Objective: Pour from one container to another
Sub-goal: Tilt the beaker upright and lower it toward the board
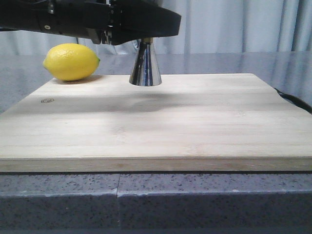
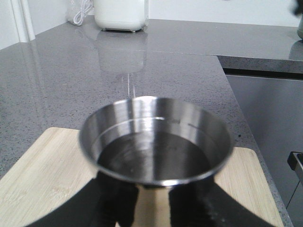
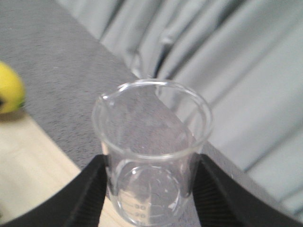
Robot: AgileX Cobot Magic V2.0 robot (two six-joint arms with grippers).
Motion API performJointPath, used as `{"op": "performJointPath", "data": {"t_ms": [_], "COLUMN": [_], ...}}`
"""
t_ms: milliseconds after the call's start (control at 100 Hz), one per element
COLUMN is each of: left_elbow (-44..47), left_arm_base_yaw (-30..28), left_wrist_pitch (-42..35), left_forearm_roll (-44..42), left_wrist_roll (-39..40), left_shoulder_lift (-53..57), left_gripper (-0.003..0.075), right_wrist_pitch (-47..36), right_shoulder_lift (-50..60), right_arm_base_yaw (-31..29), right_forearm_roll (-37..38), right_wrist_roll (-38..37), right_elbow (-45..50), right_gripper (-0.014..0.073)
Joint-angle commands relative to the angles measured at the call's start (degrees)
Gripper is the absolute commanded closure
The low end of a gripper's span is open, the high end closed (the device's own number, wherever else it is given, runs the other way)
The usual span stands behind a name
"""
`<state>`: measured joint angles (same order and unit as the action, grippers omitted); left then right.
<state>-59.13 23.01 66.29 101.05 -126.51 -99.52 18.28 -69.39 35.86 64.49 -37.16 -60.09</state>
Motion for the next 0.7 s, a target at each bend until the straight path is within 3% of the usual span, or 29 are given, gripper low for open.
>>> {"op": "performJointPath", "data": {"t_ms": [0, 230, 510, 690], "left_elbow": [-1.8, -1.8, -1.8, -1.8], "left_arm_base_yaw": [0.7, 0.7, 0.7, 0.7], "left_wrist_pitch": [5.7, 5.7, 5.7, 5.7], "left_forearm_roll": [4.9, 4.9, 4.9, 4.9], "left_wrist_roll": [0.3, 0.3, 0.3, 0.3], "left_shoulder_lift": [2.3, 2.3, 2.3, 2.3], "left_gripper": [0.0482, 0.0482, 0.0482, 0.0482], "right_wrist_pitch": [-4.9, -21.0, -45.7, -55.8], "right_shoulder_lift": [2.4, 2.8, 0.9, -4.7], "right_arm_base_yaw": [-4.6, -16.4, -30.0, -33.7], "right_forearm_roll": [0.3, -1.9, -2.1, -1.3], "right_wrist_roll": [-5.4, -12.9, -13.3, -12.6], "right_elbow": [-1.0, 7.5, 17.2, 17.9], "right_gripper": [0.0302, 0.0302, 0.0302, 0.0302]}}
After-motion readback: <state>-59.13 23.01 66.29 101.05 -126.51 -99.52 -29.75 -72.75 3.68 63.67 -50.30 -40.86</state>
